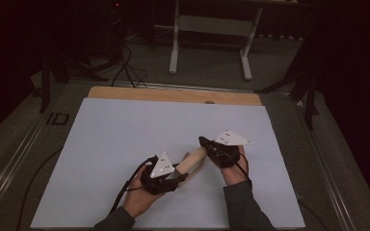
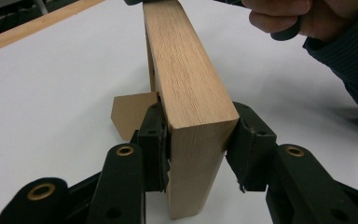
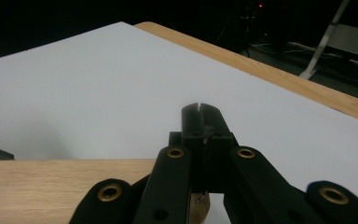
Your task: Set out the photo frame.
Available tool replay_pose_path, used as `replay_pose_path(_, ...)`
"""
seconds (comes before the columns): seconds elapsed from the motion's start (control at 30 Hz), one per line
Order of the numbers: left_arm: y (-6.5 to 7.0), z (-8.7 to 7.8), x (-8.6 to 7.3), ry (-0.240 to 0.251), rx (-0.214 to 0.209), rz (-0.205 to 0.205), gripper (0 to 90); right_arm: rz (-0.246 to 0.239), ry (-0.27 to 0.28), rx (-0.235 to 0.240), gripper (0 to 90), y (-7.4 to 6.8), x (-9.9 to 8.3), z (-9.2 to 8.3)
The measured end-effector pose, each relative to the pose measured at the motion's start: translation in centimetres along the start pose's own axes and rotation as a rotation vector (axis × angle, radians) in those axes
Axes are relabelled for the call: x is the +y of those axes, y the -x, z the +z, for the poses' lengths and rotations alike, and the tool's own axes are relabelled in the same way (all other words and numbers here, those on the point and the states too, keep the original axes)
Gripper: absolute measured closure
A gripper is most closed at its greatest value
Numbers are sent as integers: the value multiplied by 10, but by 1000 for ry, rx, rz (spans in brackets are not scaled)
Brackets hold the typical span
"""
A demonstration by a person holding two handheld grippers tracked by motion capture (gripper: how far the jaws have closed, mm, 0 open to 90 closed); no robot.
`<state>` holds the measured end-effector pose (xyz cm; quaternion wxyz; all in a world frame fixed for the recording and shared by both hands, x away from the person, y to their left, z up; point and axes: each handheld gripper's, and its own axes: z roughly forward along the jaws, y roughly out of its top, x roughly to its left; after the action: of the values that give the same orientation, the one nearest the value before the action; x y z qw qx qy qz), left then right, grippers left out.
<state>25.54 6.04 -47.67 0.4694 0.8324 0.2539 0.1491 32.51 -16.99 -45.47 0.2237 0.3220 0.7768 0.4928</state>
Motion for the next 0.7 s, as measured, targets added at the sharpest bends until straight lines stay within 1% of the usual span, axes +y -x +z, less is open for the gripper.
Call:
replay_pose_path(0.2, -1, 0, 0, -2, 1, 4, 607, -3, -10, 3, 895, -1, -1, 1)
replay_pose_path(0.43, -3, -1, 0, -9, 28, -4, 602, -5, -9, 7, 895, -1, -1, 1)
replay_pose_path(0.57, -3, -1, 0, -9, 49, -1, 598, -4, -8, 7, 895, -1, -1, 1)
replay_pose_path(0.63, -3, -1, 0, -9, 49, -1, 598, -2, -8, 8, 895, 0, -1, 1)
replay_pose_path(0.7, -5, -1, 0, -13, 61, -4, 595, -3, -9, 6, 895, 0, -1, 1)
